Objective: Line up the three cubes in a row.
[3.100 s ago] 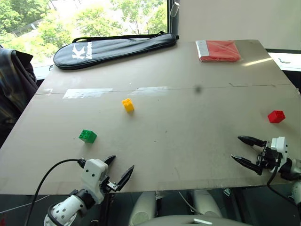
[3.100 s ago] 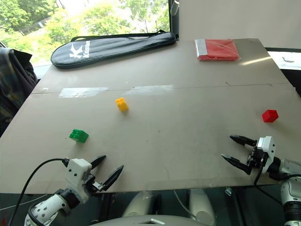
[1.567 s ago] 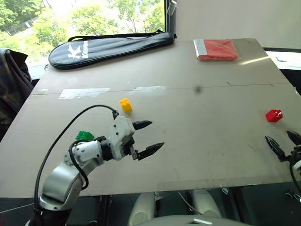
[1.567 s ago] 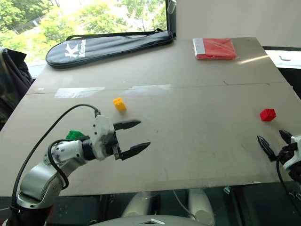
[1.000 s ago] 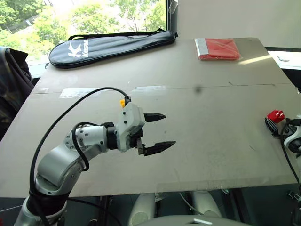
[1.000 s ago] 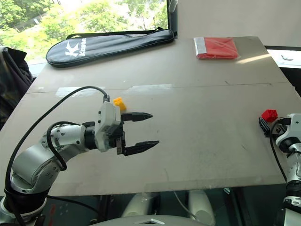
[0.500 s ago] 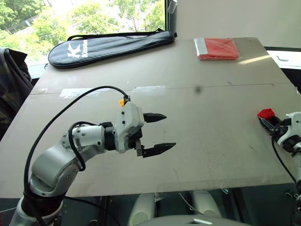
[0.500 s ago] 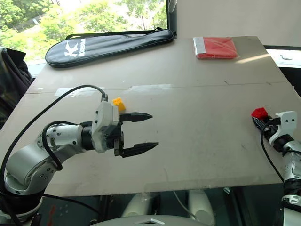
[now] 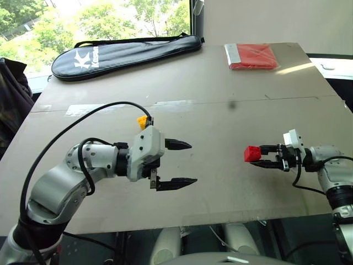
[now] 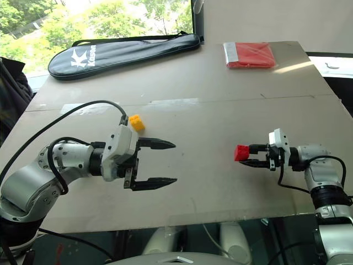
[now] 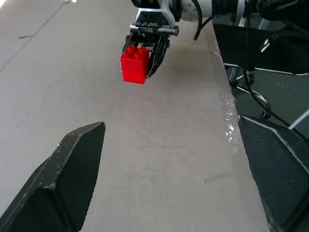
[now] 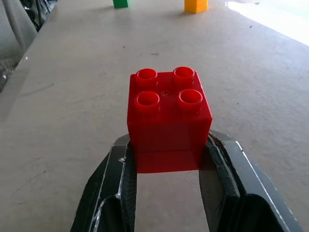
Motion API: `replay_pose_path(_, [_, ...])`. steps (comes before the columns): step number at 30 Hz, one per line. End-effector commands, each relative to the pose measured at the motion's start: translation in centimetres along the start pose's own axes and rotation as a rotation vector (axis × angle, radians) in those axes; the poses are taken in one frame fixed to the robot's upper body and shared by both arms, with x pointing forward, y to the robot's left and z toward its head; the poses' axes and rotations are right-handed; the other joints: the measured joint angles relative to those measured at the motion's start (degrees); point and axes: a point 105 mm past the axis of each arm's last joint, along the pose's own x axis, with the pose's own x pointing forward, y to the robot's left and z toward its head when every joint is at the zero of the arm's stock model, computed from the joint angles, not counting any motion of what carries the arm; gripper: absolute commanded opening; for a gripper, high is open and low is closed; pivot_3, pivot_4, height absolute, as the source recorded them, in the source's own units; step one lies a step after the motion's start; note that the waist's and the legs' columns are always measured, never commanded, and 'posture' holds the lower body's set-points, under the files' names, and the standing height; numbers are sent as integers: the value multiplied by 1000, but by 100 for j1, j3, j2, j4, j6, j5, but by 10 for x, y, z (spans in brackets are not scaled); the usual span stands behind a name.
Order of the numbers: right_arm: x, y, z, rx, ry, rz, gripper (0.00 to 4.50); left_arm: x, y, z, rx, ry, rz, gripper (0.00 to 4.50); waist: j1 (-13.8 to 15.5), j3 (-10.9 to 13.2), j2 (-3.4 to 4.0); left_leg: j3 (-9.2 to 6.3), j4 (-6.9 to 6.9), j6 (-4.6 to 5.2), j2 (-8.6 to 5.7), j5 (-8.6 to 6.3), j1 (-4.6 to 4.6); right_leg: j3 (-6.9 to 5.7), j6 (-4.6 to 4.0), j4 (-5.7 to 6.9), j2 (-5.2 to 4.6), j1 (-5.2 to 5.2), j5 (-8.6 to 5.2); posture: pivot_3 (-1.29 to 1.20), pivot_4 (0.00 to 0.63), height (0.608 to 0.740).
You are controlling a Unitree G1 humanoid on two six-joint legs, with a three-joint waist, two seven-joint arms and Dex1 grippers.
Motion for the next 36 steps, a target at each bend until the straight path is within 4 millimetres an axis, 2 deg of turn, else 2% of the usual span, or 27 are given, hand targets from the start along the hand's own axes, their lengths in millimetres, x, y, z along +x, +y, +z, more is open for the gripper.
replay_pose_path(1, [1,-7,1,-43,45,66,1254,-8,-2,7,54,2,30,4500,3,7,0,0,0,-1,0,0,-1,0,0,0,-2,-1,0,0,150,740])
replay_pose_path(7, [2,-17,-1,-121,126,88,1254,-10,-10,6,36,4,45,4500,7,15,-1,-4,-1,-4,-2,2,-6,-6,0,-3,-10,-2,1,0,150,740])
replay_pose_path(21, [6,-17,0,-200,165,145,1254,-5,-11,4,35,-5,38,4500,-8,17,0,-3,-1,-2,-3,0,-2,-5,0,2,-12,-2,1,0,150,740])
replay_pose_path(30, [4,-21,-3,-187,185,124,1254,-3,-13,4,32,-13,38,4500,-8,17,0,-3,-1,-3,-4,1,-2,-4,0,2,-12,-2,2,0,150,740])
replay_pose_path(32, [3,-23,-3,-184,182,115,2264,-2,-13,4,31,-16,38,4500,-8,17,0,-2,0,-2,-4,0,-2,-4,0,3,-13,-2,2,0,150,740])
replay_pose_path(33, [3,-23,-3,-185,183,111,2517,-1,-13,4,32,-18,36,4500,-7,17,0,-2,0,-2,-4,0,-2,-4,0,3,-13,-2,2,0,150,740])
replay_pose_path(36, [2,-24,-3,-209,191,104,3870,0,-13,5,32,-22,32,4500,-8,17,1,-3,-1,-3,-4,1,-3,-5,0,3,-13,-3,2,0,150,740])
